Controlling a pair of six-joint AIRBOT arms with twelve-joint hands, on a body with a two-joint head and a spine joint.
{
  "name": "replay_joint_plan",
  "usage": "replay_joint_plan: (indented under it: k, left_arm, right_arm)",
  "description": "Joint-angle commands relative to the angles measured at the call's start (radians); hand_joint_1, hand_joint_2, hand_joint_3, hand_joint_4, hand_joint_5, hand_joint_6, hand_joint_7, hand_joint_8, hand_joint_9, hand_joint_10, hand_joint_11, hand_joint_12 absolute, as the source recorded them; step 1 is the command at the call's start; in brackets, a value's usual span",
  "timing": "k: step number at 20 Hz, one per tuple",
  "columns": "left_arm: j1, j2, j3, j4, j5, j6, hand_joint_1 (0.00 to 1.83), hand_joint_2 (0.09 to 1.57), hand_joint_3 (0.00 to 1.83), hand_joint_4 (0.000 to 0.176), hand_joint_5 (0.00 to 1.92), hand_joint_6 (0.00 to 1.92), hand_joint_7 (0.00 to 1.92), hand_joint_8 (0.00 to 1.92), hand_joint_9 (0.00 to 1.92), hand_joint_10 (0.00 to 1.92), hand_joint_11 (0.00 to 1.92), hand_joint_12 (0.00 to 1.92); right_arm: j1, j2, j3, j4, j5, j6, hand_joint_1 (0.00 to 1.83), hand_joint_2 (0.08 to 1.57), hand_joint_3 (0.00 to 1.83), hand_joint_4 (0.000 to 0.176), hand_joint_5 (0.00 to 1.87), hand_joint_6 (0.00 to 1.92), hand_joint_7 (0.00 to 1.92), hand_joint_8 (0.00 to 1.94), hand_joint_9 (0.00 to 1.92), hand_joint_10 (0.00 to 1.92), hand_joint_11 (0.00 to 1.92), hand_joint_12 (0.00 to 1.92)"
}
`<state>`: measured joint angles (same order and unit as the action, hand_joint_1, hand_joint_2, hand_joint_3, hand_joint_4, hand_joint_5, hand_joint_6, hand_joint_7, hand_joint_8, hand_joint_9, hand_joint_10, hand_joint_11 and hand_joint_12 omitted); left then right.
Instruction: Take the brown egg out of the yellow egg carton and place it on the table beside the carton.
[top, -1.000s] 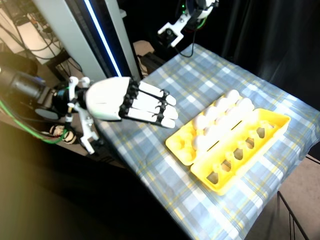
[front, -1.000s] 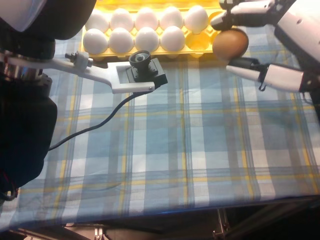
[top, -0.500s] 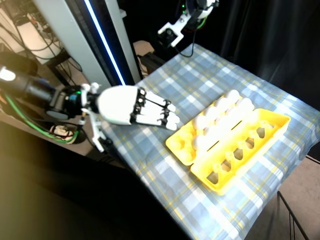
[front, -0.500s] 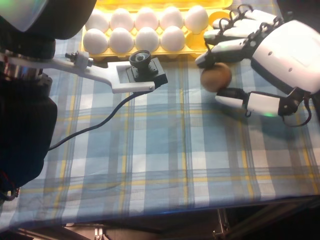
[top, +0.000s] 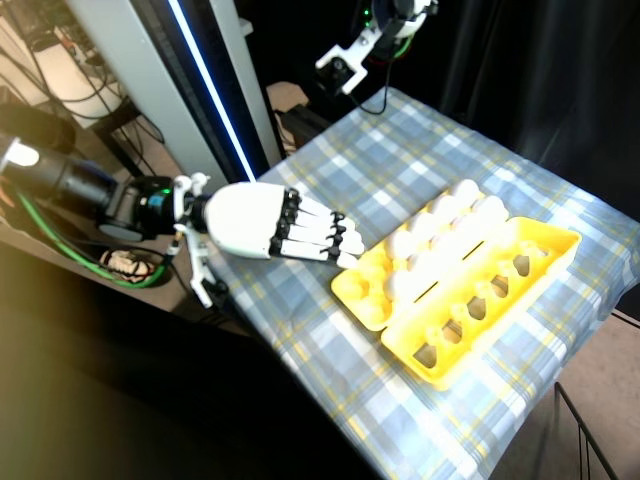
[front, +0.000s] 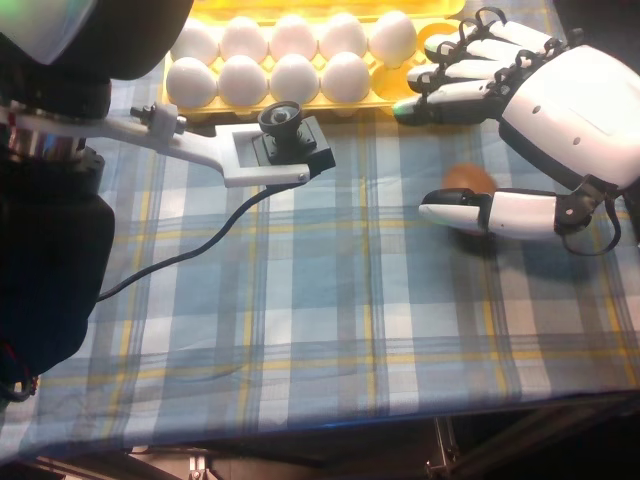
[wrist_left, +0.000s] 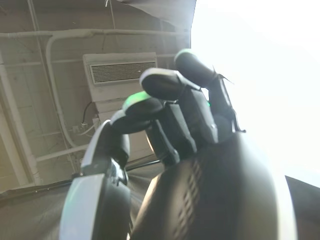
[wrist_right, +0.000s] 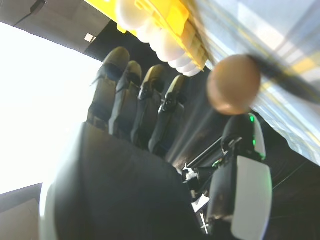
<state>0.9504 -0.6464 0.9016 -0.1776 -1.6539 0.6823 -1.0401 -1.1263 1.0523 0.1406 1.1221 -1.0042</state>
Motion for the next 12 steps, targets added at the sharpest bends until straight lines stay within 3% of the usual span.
replay_joint_plan:
  k: [1, 4, 6, 8, 12]
  left_arm:
    - [-0.023, -0.012, -0.008, 0.034, -0.082, -0.011, 0.77, 1.33, 0.0, 0.0, 0.85, 1.77, 0.88, 1.85, 0.64, 1.72, 0.34, 1.69]
    - [-0.023, -0.012, -0.008, 0.034, -0.082, -0.011, 0.76, 1.33, 0.0, 0.0, 0.86, 1.79, 0.89, 1.83, 0.63, 1.71, 0.32, 1.69]
    - [-0.023, -0.012, -0.008, 0.034, -0.082, -0.011, 0.71, 1.35, 0.0, 0.0, 0.85, 1.8, 0.87, 1.91, 0.63, 1.75, 0.32, 1.72]
    - [-0.023, -0.012, -0.008, 0.034, -0.082, -0.011, 0.75, 1.36, 0.0, 0.0, 0.83, 1.79, 0.86, 1.87, 0.64, 1.72, 0.32, 1.69]
    - [-0.023, -0.012, -0.009, 0.034, -0.082, -0.011, 0.74, 1.37, 0.0, 0.0, 0.83, 1.77, 0.89, 1.78, 0.68, 1.65, 0.38, 1.59]
  right_arm:
    - [0.005, -0.002, 0.001, -0.006, 0.138, 0.005, 0.76, 0.96, 0.0, 0.0, 0.61, 0.0, 0.55, 0.0, 0.33, 0.0, 0.11, 0.51]
    - [0.005, 0.014, -0.012, 0.023, 0.191, 0.015, 0.62, 1.01, 0.01, 0.0, 0.51, 0.0, 0.52, 0.0, 0.3, 0.0, 0.13, 0.51]
    - [-0.005, 0.034, -0.027, 0.047, 0.235, 0.015, 0.2, 1.04, 0.0, 0.0, 0.43, 0.0, 0.45, 0.0, 0.26, 0.0, 0.15, 0.31]
    - [-0.046, 0.055, -0.048, 0.088, 0.31, 0.015, 0.02, 1.03, 0.0, 0.0, 0.37, 0.0, 0.4, 0.0, 0.19, 0.0, 0.15, 0.22]
    - [-0.133, 0.088, -0.096, 0.165, 0.439, -0.004, 0.0, 0.92, 0.0, 0.0, 0.17, 0.0, 0.19, 0.0, 0.01, 0.0, 0.02, 0.09]
